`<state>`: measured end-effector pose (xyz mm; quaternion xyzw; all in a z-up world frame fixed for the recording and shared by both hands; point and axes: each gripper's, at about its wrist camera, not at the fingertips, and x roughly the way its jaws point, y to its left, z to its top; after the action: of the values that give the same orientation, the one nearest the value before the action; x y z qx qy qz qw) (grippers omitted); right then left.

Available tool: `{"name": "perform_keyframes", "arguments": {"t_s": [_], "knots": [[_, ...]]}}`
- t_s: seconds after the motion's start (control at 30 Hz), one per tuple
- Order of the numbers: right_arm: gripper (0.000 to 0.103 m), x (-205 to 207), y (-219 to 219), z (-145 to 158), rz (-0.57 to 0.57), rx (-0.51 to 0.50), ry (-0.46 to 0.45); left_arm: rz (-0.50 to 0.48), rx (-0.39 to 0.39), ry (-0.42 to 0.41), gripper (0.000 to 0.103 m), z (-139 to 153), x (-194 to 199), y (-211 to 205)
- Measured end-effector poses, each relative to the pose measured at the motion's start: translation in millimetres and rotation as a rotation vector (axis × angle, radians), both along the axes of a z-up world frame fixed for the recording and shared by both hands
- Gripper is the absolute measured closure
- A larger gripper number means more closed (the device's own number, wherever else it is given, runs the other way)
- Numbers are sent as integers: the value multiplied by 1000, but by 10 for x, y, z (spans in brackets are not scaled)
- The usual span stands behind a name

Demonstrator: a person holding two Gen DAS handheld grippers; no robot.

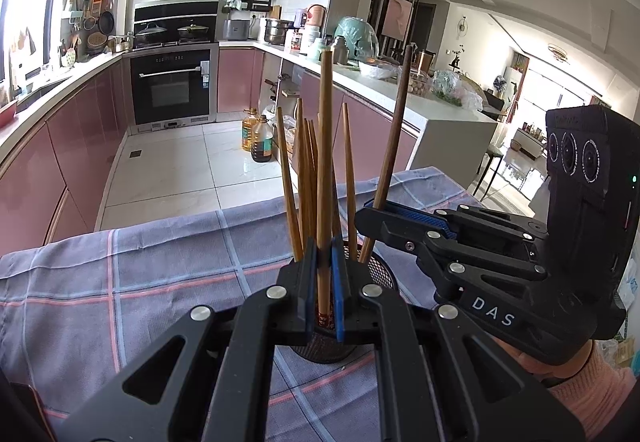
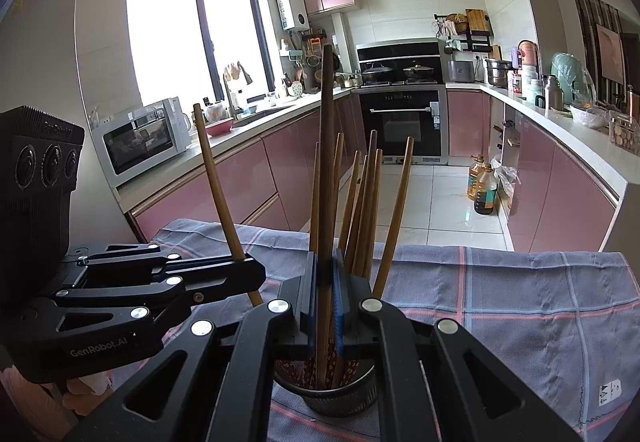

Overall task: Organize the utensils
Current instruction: 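Lower both chopsticks into the mesh cup among the others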

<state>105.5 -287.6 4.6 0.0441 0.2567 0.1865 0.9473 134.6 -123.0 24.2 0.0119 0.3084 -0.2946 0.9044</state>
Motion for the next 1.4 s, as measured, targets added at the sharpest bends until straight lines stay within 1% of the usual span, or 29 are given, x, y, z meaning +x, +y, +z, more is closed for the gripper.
{"name": "perform_keyframes", "arguments": {"t_s": [0.37,0.87,1.4], "knots": [[97,67,32,-93,1,-11,39,4,15,21,96,-46,72,-63],[97,160,-25,-119,-8,15,69,6,30,30,95,-84,184,-187],[96,217,-52,-170,-20,33,86,27,26,69,96,-189,374,-232]]}}
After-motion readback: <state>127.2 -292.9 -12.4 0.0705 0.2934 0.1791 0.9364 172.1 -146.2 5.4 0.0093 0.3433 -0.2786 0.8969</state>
